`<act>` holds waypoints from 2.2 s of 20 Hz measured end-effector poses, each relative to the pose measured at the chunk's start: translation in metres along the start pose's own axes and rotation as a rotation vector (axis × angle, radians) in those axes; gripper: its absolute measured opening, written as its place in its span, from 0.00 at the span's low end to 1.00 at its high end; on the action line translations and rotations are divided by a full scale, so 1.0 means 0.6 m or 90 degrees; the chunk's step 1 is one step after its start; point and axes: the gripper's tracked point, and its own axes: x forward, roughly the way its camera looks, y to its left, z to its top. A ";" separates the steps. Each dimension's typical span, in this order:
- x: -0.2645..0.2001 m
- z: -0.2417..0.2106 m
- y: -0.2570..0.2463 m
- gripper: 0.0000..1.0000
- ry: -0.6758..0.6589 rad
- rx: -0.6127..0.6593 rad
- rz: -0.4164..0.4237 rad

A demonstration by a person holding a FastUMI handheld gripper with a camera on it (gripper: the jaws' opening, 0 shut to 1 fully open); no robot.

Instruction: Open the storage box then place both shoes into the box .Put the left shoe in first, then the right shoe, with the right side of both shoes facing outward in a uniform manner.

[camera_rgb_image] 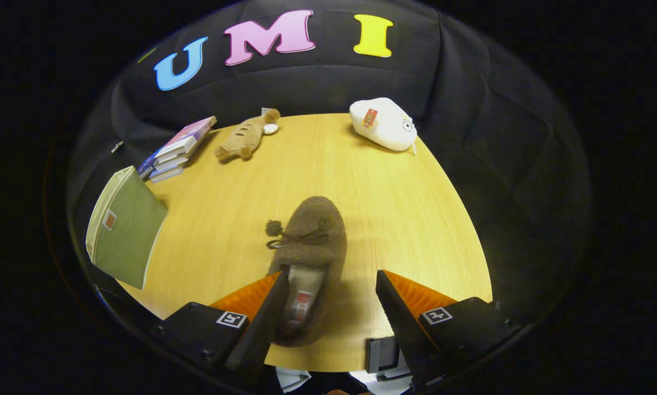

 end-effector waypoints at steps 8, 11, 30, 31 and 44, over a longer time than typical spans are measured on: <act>0.092 -0.007 0.013 0.84 0.044 0.056 0.027; 0.101 -0.012 0.012 0.37 0.054 0.053 0.007; -0.113 0.110 0.252 0.11 0.037 0.201 0.098; -0.127 0.124 0.289 0.11 0.030 0.207 0.111; -0.190 0.175 0.716 0.11 0.032 0.166 0.238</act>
